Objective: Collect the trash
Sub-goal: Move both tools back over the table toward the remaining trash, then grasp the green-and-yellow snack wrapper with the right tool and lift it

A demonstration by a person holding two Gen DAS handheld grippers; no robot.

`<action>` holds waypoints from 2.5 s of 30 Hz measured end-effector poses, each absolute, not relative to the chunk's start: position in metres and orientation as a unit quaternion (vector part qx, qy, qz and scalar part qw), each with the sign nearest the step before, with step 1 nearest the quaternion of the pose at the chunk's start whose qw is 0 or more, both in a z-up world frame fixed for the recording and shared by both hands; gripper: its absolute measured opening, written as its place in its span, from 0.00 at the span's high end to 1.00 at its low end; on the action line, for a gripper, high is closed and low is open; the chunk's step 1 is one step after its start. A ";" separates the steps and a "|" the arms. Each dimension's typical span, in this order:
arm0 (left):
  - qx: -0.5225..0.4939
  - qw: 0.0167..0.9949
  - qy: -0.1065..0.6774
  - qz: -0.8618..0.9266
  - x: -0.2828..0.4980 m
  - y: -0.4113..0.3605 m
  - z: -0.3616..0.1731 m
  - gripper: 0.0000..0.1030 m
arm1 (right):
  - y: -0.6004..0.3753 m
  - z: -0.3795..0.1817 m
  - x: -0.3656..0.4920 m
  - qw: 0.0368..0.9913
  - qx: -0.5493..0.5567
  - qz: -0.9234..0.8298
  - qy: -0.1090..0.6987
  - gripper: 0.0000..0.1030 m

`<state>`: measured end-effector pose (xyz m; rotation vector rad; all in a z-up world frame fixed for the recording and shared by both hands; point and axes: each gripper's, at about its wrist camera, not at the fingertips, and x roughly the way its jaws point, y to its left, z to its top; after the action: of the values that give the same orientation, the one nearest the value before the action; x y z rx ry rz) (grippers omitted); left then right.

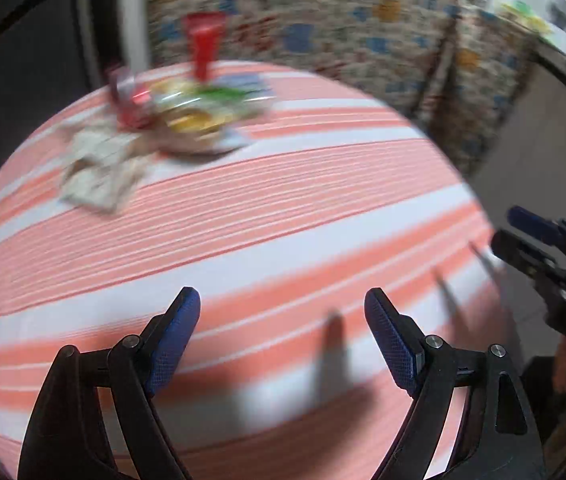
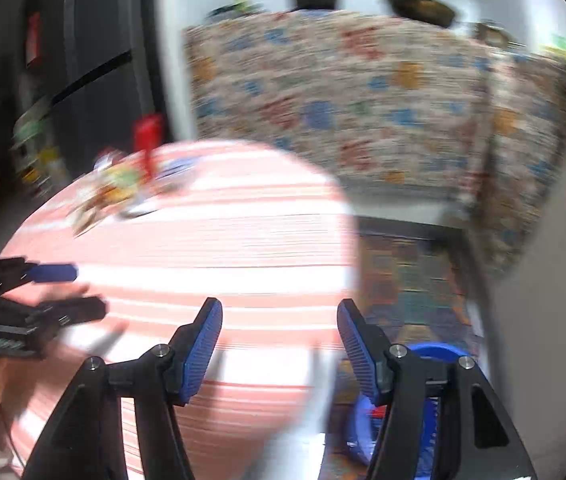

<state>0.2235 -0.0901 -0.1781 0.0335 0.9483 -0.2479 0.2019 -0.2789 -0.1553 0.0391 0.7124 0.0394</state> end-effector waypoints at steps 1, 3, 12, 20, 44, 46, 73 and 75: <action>0.014 0.881 0.461 -0.101 0.228 -0.074 -0.184 0.17 | -0.262 -0.157 0.208 0.934 0.014 0.034 0.355 0.41; 0.009 0.883 0.465 -0.072 0.235 -0.047 -0.193 0.17 | -0.226 -0.163 0.225 0.925 -0.001 0.065 0.375 0.41; 0.028 0.892 0.449 -0.036 0.282 -0.006 -0.204 0.00 | -0.133 -0.196 0.296 0.897 -0.051 0.086 0.430 0.39; 0.023 0.892 0.449 -0.032 0.290 -0.001 -0.205 0.00 | -0.135 -0.195 0.304 0.900 -0.036 0.084 0.427 0.30; 0.023 0.893 0.449 -0.032 0.288 -0.001 -0.205 0.00 | -0.133 -0.193 0.307 0.898 -0.037 0.081 0.431 0.29; 0.023 0.893 0.448 -0.033 0.288 -0.001 -0.205 0.00 | -0.135 -0.193 0.308 0.898 -0.036 0.081 0.431 0.29; 0.036 0.888 0.455 -0.063 0.275 0.003 -0.202 0.00 | -0.106 -0.192 0.409 0.887 -0.123 0.182 0.407 0.21; 0.034 0.887 0.456 -0.071 0.273 0.006 -0.201 0.00 | -0.103 -0.191 0.413 0.883 -0.124 0.199 0.406 0.39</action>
<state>0.2734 0.0056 -0.2011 0.0703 0.9478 -0.1473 0.4128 -0.1028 -0.1914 -0.2574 0.8452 0.4151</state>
